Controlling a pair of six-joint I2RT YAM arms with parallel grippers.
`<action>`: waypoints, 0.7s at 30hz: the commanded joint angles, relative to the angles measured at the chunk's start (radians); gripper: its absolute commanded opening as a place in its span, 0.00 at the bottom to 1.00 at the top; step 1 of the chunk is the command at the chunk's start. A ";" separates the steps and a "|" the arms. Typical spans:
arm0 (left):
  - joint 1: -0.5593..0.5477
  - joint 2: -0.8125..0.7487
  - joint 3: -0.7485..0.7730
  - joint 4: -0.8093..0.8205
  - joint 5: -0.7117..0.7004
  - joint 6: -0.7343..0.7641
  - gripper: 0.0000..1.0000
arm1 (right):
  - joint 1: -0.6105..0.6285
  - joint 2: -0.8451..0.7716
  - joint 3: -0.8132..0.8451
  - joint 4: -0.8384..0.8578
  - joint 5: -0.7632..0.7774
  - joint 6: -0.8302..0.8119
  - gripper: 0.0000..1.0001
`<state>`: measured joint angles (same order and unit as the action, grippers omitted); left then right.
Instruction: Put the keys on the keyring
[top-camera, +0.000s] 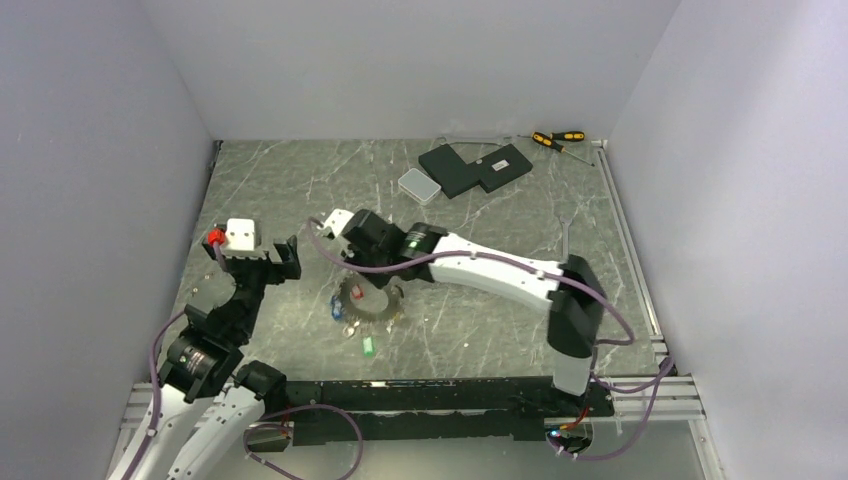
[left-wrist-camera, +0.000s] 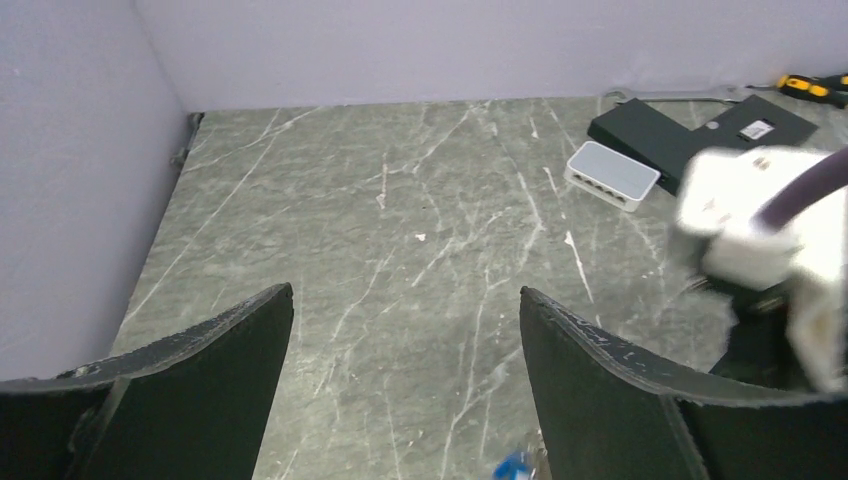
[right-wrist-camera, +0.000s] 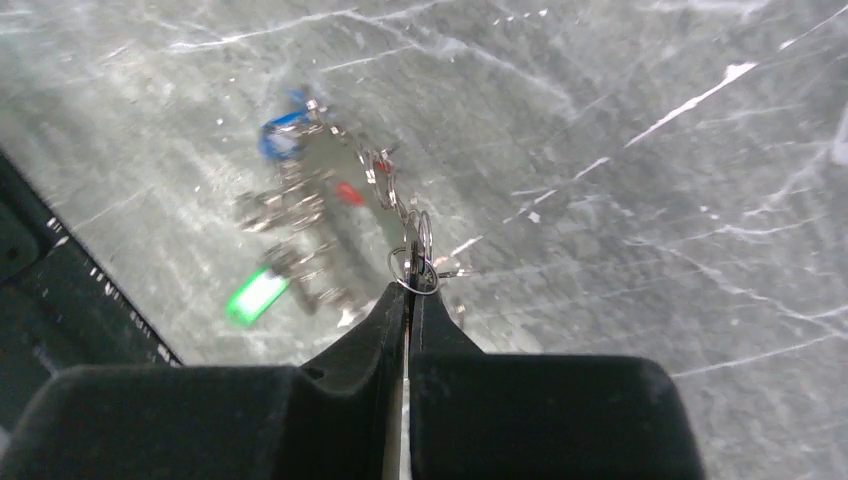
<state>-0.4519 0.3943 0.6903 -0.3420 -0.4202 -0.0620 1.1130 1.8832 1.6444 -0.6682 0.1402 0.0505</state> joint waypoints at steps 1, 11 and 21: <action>0.005 -0.032 0.009 0.039 0.115 0.030 0.86 | -0.028 -0.181 -0.053 0.035 -0.101 -0.171 0.00; 0.005 -0.076 -0.024 0.116 0.613 0.050 0.80 | -0.035 -0.471 -0.210 0.092 -0.287 -0.351 0.00; 0.005 0.064 -0.033 0.234 1.222 0.015 0.79 | -0.040 -0.574 -0.227 0.067 -0.352 -0.363 0.00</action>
<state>-0.4511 0.4133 0.6579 -0.2035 0.5056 -0.0296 1.0748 1.3636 1.4231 -0.6506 -0.1612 -0.2905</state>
